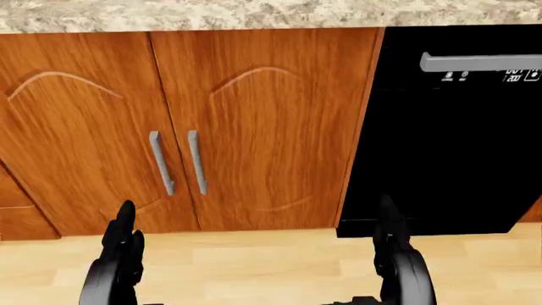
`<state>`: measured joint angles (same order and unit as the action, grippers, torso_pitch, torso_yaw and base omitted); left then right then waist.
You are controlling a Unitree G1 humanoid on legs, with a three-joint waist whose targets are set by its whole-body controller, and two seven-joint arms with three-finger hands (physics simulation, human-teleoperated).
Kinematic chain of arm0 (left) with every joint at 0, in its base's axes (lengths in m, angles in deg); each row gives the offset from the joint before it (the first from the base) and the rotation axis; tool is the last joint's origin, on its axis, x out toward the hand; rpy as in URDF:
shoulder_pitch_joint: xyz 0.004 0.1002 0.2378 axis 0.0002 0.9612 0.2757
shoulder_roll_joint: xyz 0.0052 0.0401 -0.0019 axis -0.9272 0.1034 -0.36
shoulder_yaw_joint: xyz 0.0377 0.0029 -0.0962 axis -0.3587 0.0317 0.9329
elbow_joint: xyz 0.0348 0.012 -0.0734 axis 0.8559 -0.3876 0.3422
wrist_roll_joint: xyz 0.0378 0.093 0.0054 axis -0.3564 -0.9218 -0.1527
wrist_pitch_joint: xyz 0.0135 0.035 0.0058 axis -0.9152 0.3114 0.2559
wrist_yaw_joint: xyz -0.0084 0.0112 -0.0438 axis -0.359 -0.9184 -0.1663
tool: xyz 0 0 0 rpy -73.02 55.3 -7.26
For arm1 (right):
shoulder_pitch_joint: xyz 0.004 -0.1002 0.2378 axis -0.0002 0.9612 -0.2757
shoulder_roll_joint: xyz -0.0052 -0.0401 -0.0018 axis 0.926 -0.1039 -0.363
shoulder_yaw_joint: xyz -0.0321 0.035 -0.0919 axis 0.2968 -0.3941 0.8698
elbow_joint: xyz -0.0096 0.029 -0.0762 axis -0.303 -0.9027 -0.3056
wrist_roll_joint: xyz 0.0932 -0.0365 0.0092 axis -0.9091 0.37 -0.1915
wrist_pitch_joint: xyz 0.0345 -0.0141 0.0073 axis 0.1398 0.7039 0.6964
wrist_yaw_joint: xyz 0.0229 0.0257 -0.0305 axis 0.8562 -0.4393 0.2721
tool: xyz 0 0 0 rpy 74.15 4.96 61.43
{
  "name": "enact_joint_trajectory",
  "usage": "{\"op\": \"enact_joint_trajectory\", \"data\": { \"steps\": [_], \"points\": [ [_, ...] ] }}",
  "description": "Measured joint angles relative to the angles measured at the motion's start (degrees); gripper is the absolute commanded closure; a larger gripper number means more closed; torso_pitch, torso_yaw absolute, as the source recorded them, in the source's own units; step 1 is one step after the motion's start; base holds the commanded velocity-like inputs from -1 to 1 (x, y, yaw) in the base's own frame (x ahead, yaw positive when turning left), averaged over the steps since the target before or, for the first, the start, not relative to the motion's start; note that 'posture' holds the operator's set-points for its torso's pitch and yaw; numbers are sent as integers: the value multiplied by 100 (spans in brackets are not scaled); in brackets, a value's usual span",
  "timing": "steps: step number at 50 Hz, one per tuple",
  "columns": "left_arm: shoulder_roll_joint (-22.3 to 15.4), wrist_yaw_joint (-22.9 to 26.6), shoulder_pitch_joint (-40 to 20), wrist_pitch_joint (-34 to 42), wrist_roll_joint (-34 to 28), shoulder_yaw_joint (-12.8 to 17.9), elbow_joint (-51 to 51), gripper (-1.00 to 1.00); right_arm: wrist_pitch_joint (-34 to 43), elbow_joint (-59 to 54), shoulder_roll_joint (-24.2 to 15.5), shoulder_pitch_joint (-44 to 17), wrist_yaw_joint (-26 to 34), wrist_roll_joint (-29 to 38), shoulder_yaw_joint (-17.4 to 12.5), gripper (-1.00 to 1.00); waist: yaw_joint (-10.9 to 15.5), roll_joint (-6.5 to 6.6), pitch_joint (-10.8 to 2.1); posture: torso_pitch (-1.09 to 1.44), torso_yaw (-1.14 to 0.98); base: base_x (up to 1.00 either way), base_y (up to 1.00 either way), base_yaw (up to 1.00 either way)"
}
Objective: Place the pastries on the plates.
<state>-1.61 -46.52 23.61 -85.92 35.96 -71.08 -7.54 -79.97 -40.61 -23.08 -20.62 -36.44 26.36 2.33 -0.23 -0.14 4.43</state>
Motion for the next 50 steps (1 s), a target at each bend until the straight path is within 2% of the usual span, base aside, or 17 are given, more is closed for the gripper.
{"op": "enact_joint_trajectory", "data": {
  "steps": [1,3,5,7,10,16,19,23,28,31,33,34,38,42,47,48,50],
  "points": [
    [10,-20,-32,268,67,44,294,-100,150,266,-1,10,-17,6,17,-100,-5,-26,-27,0,0,0,0,0],
    [-64,-128,-384,897,150,146,1065,-100,532,997,-13,-259,-76,22,23,-100,21,-22,-247,0,0,0,0,0],
    [-126,-204,-709,1238,216,224,1412,-100,817,1417,-8,-589,-117,-2,25,-100,31,-55,-178,0,0,0,0,0],
    [-238,-212,-973,1645,220,235,1636,-100,1161,1742,-61,-916,-136,-53,-4,-100,43,-34,-304,0,0,0,0,0],
    [-444,-216,-1604,2397,207,365,1898,-100,1766,2123,-208,-1540,-188,-147,-161,-100,53,-13,-359,0,0,4,-4,0],
    [-913,-195,-2796,3342,197,672,1977,-100,2838,2499,-570,-2761,-247,-333,-371,-100,114,-63,-307,0,0,26,-14,0],
    [-1082,-139,-3346,3469,218,697,1830,-100,3028,2733,-706,-3003,-259,-440,-432,-100,122,-270,-347,0,0,34,-15,0],
    [-1215,-30,-3754,3647,315,604,1671,-100,3331,2868,-840,-2998,-327,-482,-595,-100,68,-243,-253,0,0,35,-18,0],
    [-1409,-48,-3850,3919,344,772,1935,-100,3679,3044,-952,-3176,-379,-564,-672,-100,12,94,-146,0,0,37,-24,0],
    [-1438,-92,-3762,4073,377,838,2276,-100,3763,3165,-981,-3261,-447,-610,-710,-100,-18,336,-176,0,0,37,-24,0],
    [-1471,-115,-3665,4118,378,878,2406,-100,3719,3182,-903,-3189,-472,-628,-607,-100,70,275,-117,0,0,37,-25,0],
    [-1465,-123,-3598,4147,372,900,2415,-100,3732,3149,-876,-3146,-465,-652,-538,-100,93,312,-101,0,0,37,-24,0],
    [-1476,-128,-3605,4190,367,902,2310,-100,3847,3102,-900,-3149,-438,-731,-501,-100,108,356,-210,0,0,37,-41,0],
    [-1540,-101,-3622,4137,367,920,2407,-100,3822,3307,-959,-3202,-480,-744,-634,-100,144,224,-241,0,0,37,-50,0],
    [-1566,-103,-3754,4163,273,924,2389,-100,3762,3320,-967,-3250,-515,-805,-608,-100,134,-244,-354,0,0,21,-49,0],
    [-1542,-91,-3764,4150,260,901,2391,-100,3772,3287,-987,-3264,-519,-821,-622,-100,81,-286,-349,0,0,7,-49,0],
    [-1479,-39,-3716,4177,281,774,2317,-100,3827,3191,-1000,-3187,-561,-819,-700,-100,-51,-267,-195,0,0,2,-49,0]
  ]
}}
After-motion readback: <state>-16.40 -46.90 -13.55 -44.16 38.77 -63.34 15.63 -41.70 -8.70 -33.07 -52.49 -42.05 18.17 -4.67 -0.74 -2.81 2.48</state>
